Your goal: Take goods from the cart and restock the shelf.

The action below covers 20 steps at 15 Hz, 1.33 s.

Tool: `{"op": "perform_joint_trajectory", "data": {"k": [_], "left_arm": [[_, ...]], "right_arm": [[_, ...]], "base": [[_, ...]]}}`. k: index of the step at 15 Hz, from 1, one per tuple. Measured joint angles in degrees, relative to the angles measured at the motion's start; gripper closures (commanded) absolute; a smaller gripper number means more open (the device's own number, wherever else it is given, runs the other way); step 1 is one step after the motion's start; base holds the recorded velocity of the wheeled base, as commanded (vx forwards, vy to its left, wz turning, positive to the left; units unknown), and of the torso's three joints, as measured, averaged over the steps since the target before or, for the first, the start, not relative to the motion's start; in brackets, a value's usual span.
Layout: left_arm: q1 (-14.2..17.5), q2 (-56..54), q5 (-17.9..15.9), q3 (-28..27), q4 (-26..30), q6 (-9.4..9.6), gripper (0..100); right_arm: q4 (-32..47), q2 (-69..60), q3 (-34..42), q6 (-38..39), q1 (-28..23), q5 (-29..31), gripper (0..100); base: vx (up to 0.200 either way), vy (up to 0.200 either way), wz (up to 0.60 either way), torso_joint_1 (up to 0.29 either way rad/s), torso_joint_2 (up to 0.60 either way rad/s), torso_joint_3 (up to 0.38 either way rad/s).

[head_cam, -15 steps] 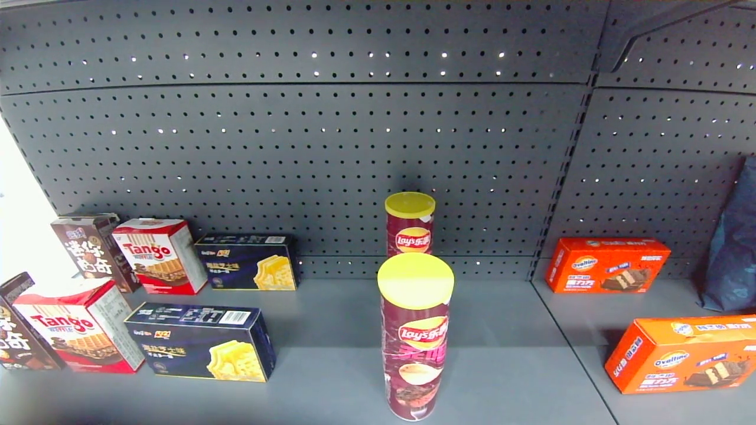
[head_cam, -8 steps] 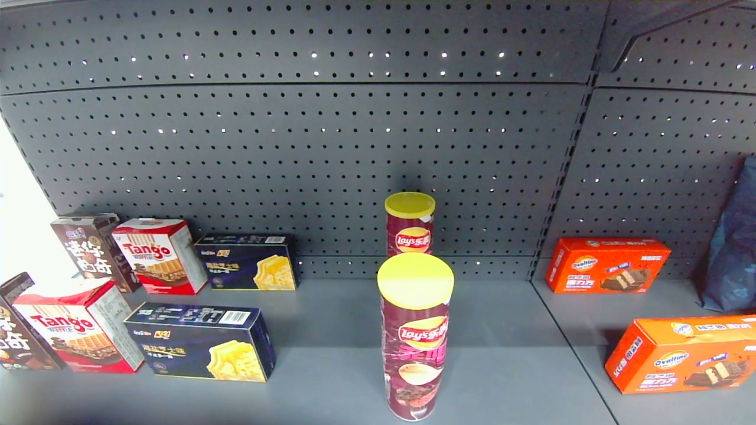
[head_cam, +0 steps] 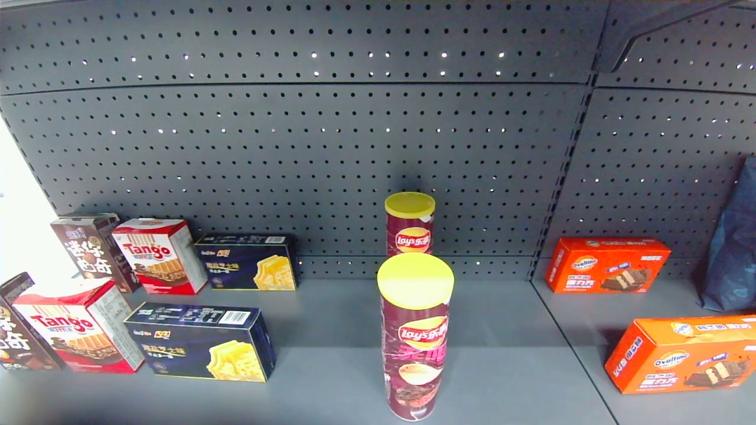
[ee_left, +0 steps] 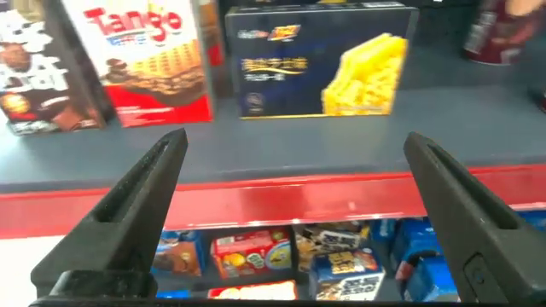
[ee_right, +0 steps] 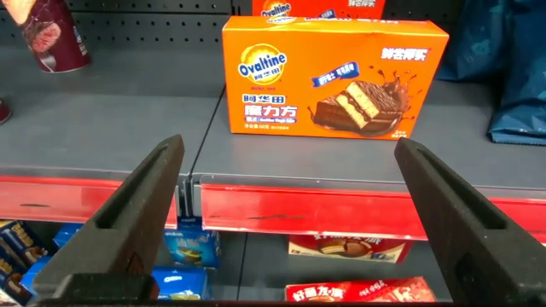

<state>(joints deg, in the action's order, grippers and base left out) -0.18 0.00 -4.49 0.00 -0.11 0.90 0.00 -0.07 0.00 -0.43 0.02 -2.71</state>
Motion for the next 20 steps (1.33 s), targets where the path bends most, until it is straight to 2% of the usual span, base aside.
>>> {"op": "perform_joint_trajectory", "data": {"k": [4,20], "left_arm": [[0.00,0.00,-0.35,0.00,0.01,0.24,0],[-0.09,0.00,-0.60,0.00,0.04,0.07,0]], "right_arm": [[0.05,0.00,0.00,0.10,-0.02,2.78,0],[0.10,0.00,0.00,0.24,0.02,2.89,0]], "base": [[0.000,0.000,0.00,0.000,0.00,0.000],[0.000,0.000,0.00,0.000,0.00,0.000]]}}
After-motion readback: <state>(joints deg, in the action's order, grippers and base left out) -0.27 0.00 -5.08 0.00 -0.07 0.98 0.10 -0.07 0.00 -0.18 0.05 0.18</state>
